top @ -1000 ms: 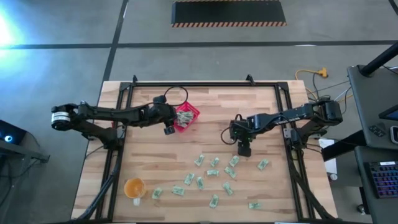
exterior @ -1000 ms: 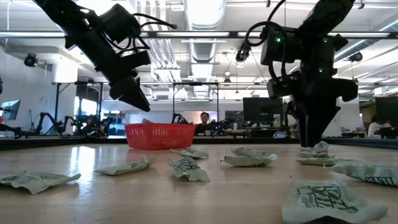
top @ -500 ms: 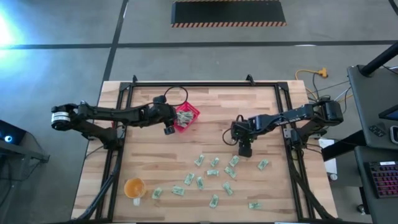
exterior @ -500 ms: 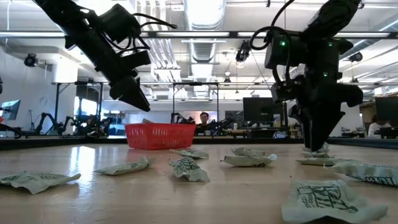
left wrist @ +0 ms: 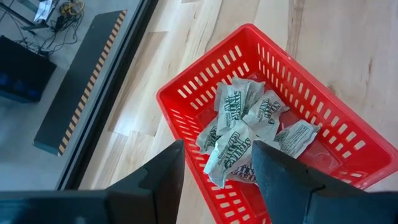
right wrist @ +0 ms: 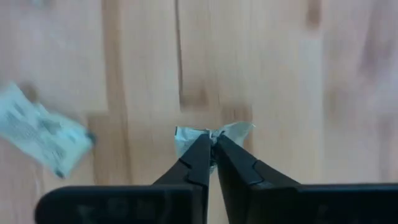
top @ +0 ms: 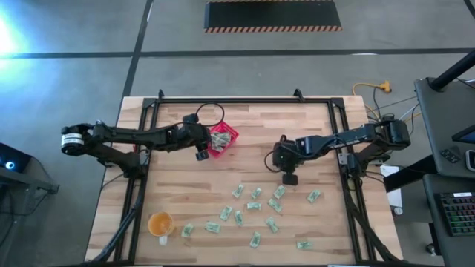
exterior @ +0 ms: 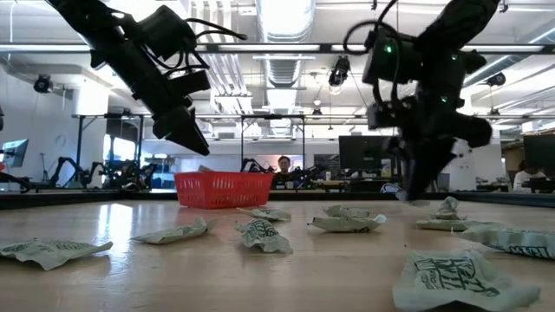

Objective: Pick and place Stevia / Truvia into bins
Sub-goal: Put the white stevia packet into the red bin

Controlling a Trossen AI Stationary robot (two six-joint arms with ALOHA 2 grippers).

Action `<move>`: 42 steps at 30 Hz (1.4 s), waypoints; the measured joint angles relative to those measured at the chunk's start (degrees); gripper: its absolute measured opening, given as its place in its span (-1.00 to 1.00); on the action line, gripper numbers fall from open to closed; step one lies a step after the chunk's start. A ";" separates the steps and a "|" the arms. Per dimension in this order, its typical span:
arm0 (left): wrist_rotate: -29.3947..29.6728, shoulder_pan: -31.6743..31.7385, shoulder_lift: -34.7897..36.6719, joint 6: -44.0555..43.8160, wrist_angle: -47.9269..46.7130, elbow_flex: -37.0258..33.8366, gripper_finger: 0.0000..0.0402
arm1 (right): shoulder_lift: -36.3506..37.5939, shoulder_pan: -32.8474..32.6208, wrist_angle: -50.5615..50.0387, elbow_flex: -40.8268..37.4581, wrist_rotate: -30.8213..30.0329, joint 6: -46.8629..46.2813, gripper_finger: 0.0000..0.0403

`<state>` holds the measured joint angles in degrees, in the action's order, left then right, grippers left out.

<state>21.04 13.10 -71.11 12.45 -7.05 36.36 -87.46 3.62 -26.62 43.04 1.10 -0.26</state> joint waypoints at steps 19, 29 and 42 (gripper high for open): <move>-0.07 -0.64 9.32 -6.08 -10.61 0.13 -0.15 | -2.08 5.49 52.97 1.58 0.22 21.24 -0.96; -7.89 -2.46 14.52 -7.82 -11.96 0.07 -0.15 | -12.66 12.18 58.63 6.66 4.15 17.79 -0.96; -9.03 -4.75 14.91 -13.67 -12.71 0.00 -0.15 | -28.21 14.84 38.12 28.17 10.55 16.81 -0.95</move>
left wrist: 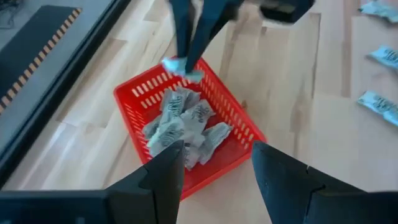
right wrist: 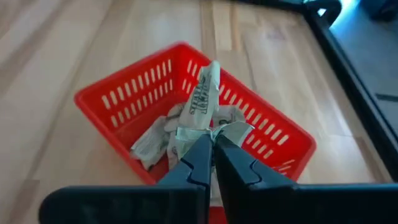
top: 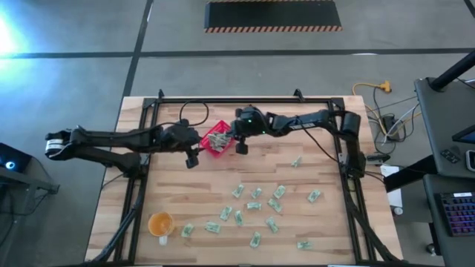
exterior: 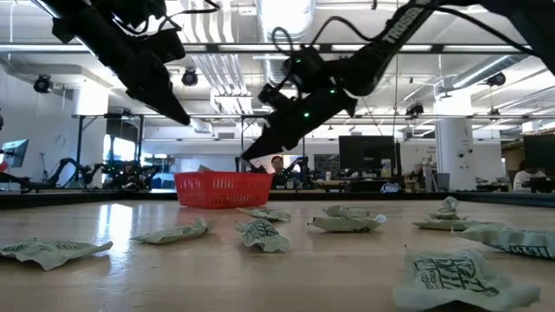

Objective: Pick and place Stevia / Truvia into bins
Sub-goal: Put the white stevia packet into the red bin

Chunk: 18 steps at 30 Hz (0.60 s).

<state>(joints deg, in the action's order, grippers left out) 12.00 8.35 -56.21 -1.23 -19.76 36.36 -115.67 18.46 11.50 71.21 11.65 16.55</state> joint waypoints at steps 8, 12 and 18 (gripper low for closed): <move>-0.43 -3.12 -0.02 -2.85 -0.67 -0.07 -0.15 | -1.77 -0.02 -8.45 5.16 1.04 2.41 -0.61; -0.41 -4.17 -0.02 -2.96 -0.64 -0.07 -0.15 | -1.10 0.21 -8.90 4.84 0.95 2.76 -0.37; -5.98 -5.76 -0.20 -3.45 -1.30 -0.07 -0.15 | 1.68 0.50 -14.29 5.32 0.87 3.39 -0.16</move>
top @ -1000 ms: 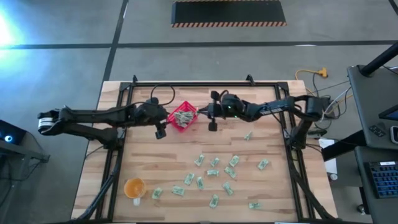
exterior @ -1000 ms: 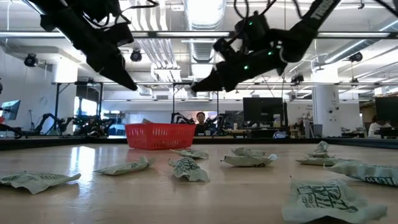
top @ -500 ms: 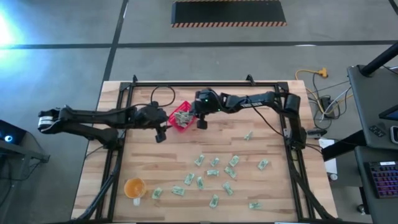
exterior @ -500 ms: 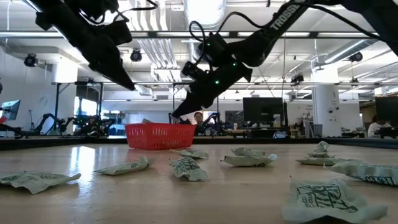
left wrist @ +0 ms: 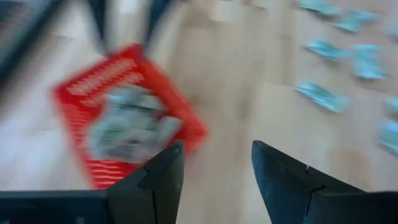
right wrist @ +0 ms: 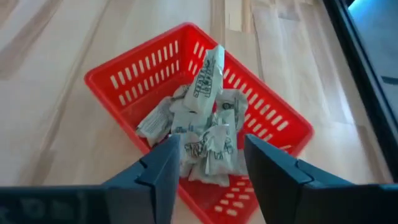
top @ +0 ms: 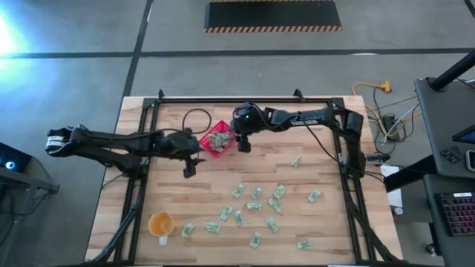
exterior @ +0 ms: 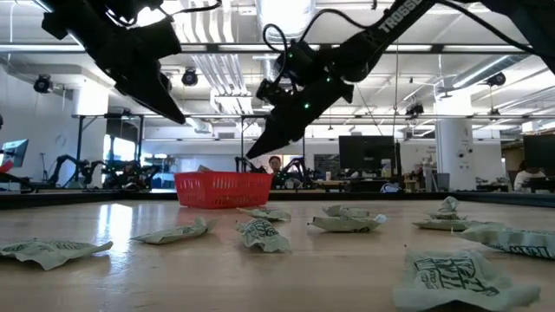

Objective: Pick and place Stevia / Truvia into bins
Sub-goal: Put the white stevia packet into the red bin

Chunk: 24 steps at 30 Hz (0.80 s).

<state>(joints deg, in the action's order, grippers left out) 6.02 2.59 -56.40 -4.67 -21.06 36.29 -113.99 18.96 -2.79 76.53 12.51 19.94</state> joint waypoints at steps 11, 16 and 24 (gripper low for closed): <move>-11.74 -6.56 -5.53 -6.49 -0.51 0.58 -0.15 | 11.02 -0.36 -18.48 -4.10 18.63 5.41 -0.15; -15.61 -9.42 -9.68 -11.42 -0.68 2.19 -0.15 | 14.73 -1.18 -19.93 -9.35 23.63 8.93 -0.16; -12.25 -17.78 -20.00 -14.49 2.83 4.29 -0.15 | 23.42 -1.09 -19.33 -17.27 23.37 8.73 -0.19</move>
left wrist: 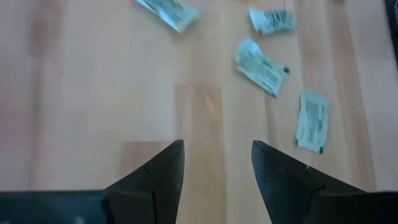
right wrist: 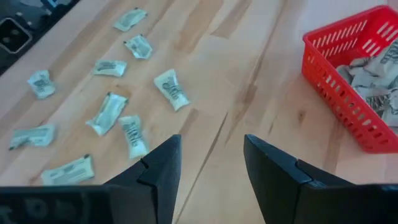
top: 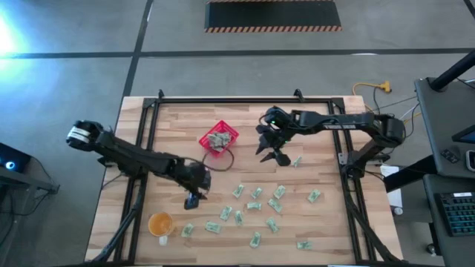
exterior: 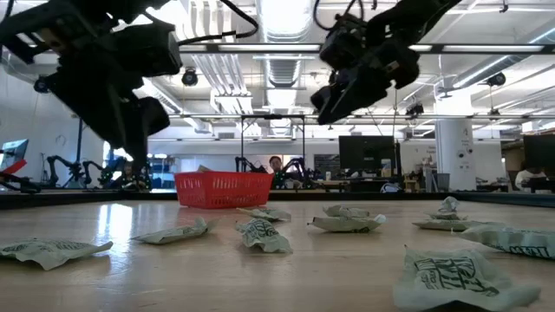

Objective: Pick and place Stevia / Truvia into bins
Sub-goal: Put the white stevia packet into the red bin

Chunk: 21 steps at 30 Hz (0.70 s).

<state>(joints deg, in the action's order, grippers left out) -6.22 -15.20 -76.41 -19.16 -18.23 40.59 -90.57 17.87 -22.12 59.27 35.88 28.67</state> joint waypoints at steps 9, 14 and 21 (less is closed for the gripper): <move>5.02 -9.77 -12.79 -2.97 0.15 9.42 -0.15 | 12.86 0.00 3.84 -9.32 -0.03 -1.53 -0.25; 6.99 -14.27 -18.52 -2.97 -0.29 15.97 -0.15 | 19.83 0.00 6.62 -14.25 -0.03 -1.90 -0.28; 11.46 -18.53 -24.98 -2.91 -2.21 21.23 -0.15 | 26.74 0.00 8.25 -18.32 -0.03 -2.61 -0.28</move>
<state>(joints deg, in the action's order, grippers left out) 5.24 -33.73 -101.39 -22.06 -20.44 61.81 -63.83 17.87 -13.87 40.95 35.86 26.05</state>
